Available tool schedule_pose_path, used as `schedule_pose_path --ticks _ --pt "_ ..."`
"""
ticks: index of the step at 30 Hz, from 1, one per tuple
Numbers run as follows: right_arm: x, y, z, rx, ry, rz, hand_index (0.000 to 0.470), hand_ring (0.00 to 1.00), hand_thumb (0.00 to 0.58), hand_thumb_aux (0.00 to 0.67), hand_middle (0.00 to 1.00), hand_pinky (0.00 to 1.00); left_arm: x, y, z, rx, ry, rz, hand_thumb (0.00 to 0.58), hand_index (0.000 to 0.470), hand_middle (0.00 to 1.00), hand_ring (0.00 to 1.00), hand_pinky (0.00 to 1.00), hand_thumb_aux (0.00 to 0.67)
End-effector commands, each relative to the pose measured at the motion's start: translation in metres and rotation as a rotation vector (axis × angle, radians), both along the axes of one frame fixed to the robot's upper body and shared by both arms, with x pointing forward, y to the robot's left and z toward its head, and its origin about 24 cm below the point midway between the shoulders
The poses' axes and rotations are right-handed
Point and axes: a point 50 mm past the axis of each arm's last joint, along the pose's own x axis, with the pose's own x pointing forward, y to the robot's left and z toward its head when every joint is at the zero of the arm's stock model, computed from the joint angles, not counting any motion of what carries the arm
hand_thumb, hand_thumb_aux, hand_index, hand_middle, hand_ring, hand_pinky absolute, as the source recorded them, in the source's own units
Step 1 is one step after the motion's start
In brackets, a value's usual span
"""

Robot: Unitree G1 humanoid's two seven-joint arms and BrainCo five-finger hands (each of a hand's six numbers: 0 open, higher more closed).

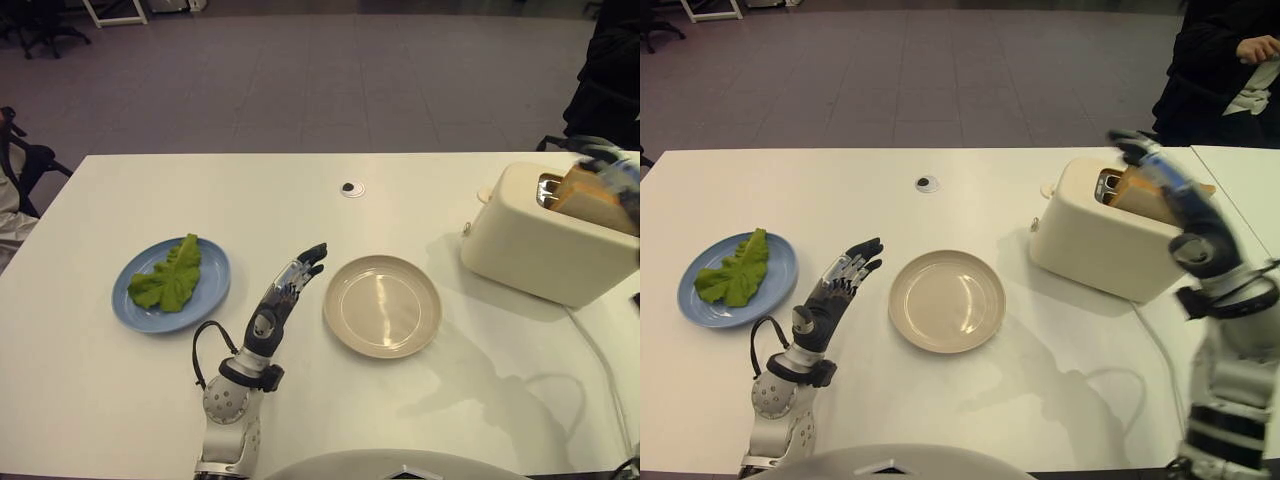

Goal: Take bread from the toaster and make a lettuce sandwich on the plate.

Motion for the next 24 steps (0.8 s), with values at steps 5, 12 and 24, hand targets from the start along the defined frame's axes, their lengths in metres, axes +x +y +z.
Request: schedule_pose_path --ticks 5,12,24 --pt "0.035 -0.071 -0.029 -0.511 0.115 -0.456 0.107 0.00 0.234 0.152 0.00 0.00 -0.001 -0.008 -0.002 0.029 0.031 -0.014 0.000 0.000 0.00 0.00 0.00 0.000" --pt "0.049 -0.079 -0.047 -0.501 0.130 -0.496 0.324 0.00 0.524 0.462 0.00 0.00 -0.001 -0.008 -0.004 0.034 0.041 -0.018 0.000 0.000 0.00 0.00 0.00 0.000" --pt "0.055 -0.072 -0.011 -0.226 0.053 -0.377 0.470 0.00 0.580 0.670 0.00 0.00 -0.001 -0.005 -0.004 0.038 0.042 -0.001 0.000 0.000 0.00 0.00 0.00 0.000"
